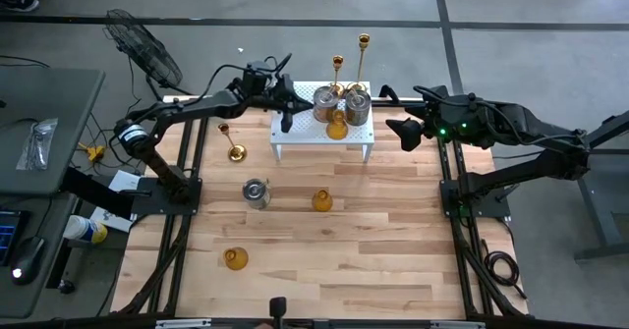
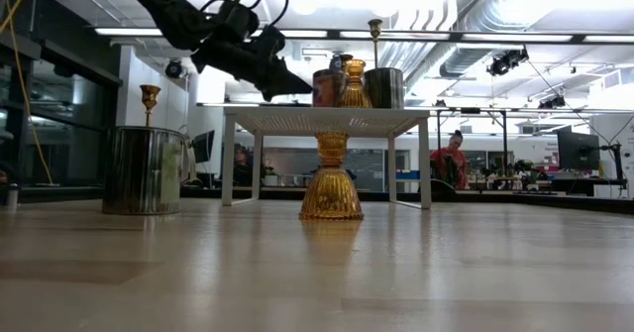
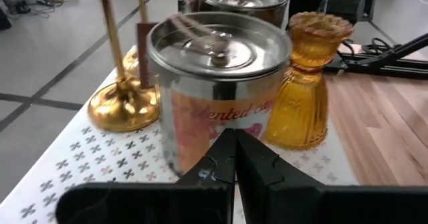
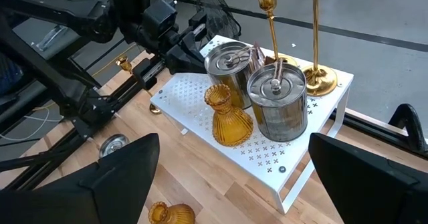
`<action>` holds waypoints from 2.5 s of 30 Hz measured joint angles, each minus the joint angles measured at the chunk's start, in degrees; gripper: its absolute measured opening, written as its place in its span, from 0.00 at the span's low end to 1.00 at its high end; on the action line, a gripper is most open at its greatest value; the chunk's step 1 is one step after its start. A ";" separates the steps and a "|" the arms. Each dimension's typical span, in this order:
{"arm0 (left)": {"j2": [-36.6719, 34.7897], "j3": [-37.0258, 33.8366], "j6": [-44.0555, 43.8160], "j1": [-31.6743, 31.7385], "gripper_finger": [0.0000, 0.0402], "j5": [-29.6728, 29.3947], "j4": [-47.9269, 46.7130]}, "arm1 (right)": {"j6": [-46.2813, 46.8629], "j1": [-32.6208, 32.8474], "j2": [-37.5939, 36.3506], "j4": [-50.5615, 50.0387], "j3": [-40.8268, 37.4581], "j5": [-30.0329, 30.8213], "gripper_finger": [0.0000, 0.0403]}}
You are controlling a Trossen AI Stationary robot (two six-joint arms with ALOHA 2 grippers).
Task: Pick & Place candle stick holders
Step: Put the orange and silver scented candle on the shelf, then put the gold candle holder on the shelf
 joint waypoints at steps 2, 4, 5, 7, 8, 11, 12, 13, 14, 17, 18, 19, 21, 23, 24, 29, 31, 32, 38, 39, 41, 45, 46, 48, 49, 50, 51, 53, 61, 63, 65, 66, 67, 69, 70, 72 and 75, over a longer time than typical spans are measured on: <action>0.00 0.00 0.02 -0.42 0.00 0.01 0.29 | 0.00 0.00 0.00 0.00 0.00 0.00 0.93; 0.00 0.00 0.02 -1.10 0.00 -0.71 0.52 | 0.00 0.01 0.00 0.00 0.00 -0.02 0.93; 0.00 0.00 0.03 -1.16 0.00 -1.55 0.52 | 0.00 0.01 0.00 0.00 0.00 -0.02 0.93; 0.00 0.00 0.00 -1.14 0.00 -2.00 0.56 | 0.00 0.01 0.00 0.00 0.00 -0.02 0.93; 0.00 0.00 -0.03 -1.08 0.00 -1.99 0.59 | 0.00 0.01 0.00 0.00 0.00 -0.02 0.93; -0.02 0.00 -0.11 -1.03 0.00 -1.98 0.62 | 0.00 0.01 0.00 0.00 0.00 -0.02 0.93; -0.02 0.00 -0.12 -1.03 0.00 -1.76 0.69 | 0.00 0.01 0.00 0.00 0.00 -0.02 0.93; -0.02 0.00 -0.16 -1.05 0.00 -1.62 0.81 | 0.00 0.01 0.00 0.00 0.00 -0.02 0.93; -0.02 0.00 -0.23 -1.07 0.00 -1.61 0.95 | 0.00 0.01 0.00 0.00 0.00 -0.02 0.93; -0.02 0.00 -0.83 -1.08 0.00 -1.49 1.16 | 0.00 0.01 0.00 0.00 0.00 -0.02 0.93; -0.02 0.00 -0.84 -1.08 0.00 -1.49 1.27 | -0.04 0.01 0.00 0.00 0.00 -0.02 0.93; -0.02 0.00 -0.88 -1.08 0.00 -1.52 1.31 | -0.07 0.01 0.00 0.00 0.00 -0.02 0.93; -0.04 0.00 -0.98 -1.08 0.00 -2.14 1.29 | -0.09 0.01 0.00 0.00 0.00 -0.02 0.93; -0.04 0.00 -1.30 -0.94 0.00 -3.00 1.26 | -0.11 0.01 0.00 0.00 0.00 -0.02 0.93; -0.04 0.00 -1.51 -0.92 0.00 -3.06 1.17 | -0.13 0.01 0.00 -0.02 0.00 -0.02 0.93; -0.12 0.00 -2.73 -0.92 0.00 -3.44 -0.01 | -0.50 0.01 0.00 -0.02 0.00 -0.02 0.93; -0.22 0.00 -2.98 -0.92 0.00 -3.44 -0.01 | -0.58 0.01 0.00 -0.14 0.00 -0.03 0.93; -0.26 0.00 -3.13 -0.92 0.00 -3.48 -0.03 | -0.60 0.01 0.00 -0.38 0.00 -0.04 0.93; -1.83 0.00 -4.41 -0.19 0.00 -5.18 -1.81 | -0.66 0.01 0.00 -1.34 0.00 -0.03 0.93; -2.41 0.00 -4.39 -0.11 0.00 -5.42 -1.96 | -0.66 0.01 0.00 -1.39 0.00 -0.04 0.93; -3.51 0.02 -4.24 0.22 0.00 -6.45 -2.86 | -0.66 0.01 0.00 -1.39 0.00 -0.02 0.93; -6.34 0.07 -4.21 1.51 0.00 -6.91 -3.82 | -0.66 0.01 0.00 -1.38 0.00 -0.02 0.93; -6.94 0.09 -4.24 1.98 0.00 -7.14 -4.26 | -0.67 0.01 0.00 -1.38 0.00 -0.03 0.93; -8.42 -0.03 -4.27 2.89 0.00 -7.96 -6.86 | -0.68 0.01 0.02 -1.38 0.00 -0.04 0.93; -9.21 -0.04 -4.25 2.98 0.00 -8.58 -7.65 | -0.68 0.01 0.02 -1.38 0.00 -0.05 0.93; -10.12 -0.01 -4.28 2.97 0.00 -9.49 -8.38 | -0.68 0.01 0.02 -1.38 0.00 -0.19 0.93; -11.06 0.02 -4.43 2.98 0.00 -10.42 -9.82 | -0.69 0.01 0.02 -1.38 0.00 -0.41 0.93; -13.45 0.02 -4.44 2.87 0.00 -13.48 -13.48 | -1.19 0.01 0.02 -1.36 0.00 -1.19 0.93; -23.60 0.02 -9.76 2.84 0.00 -22.05 -26.06 | -3.68 0.01 0.02 -1.38 0.00 -3.10 0.93; -26.09 0.02 -11.68 2.84 0.00 -23.41 -29.31 | -3.73 0.01 0.02 -1.38 0.00 -3.10 0.93; -28.06 0.02 -12.22 2.84 0.00 -24.43 -32.07 | -4.48 0.03 0.02 -1.36 0.00 -3.11 0.93; -28.96 0.01 -12.51 2.84 0.00 -24.69 -33.75 | -4.99 0.01 0.02 -1.38 0.00 -3.13 0.93; -29.90 0.00 -13.07 2.84 0.00 -25.12 -35.15 | -5.21 0.01 0.02 -1.38 0.00 -3.13 0.93; -31.53 0.00 -14.61 2.84 0.00 -26.53 -36.82 | -5.88 0.01 0.02 -1.36 0.00 -3.16 0.93; -32.28 0.00 -15.73 2.84 0.00 -27.43 -38.08 | -6.63 0.01 0.02 -1.36 0.00 -3.32 0.93; -33.72 0.00 -18.15 2.84 0.00 -30.16 -40.86 | -8.04 0.01 0.02 -1.36 0.00 -3.50 0.93; -35.71 0.00 -21.56 2.84 0.00 -36.12 -44.95 | -8.22 0.01 0.02 -1.36 0.00 -3.50 0.93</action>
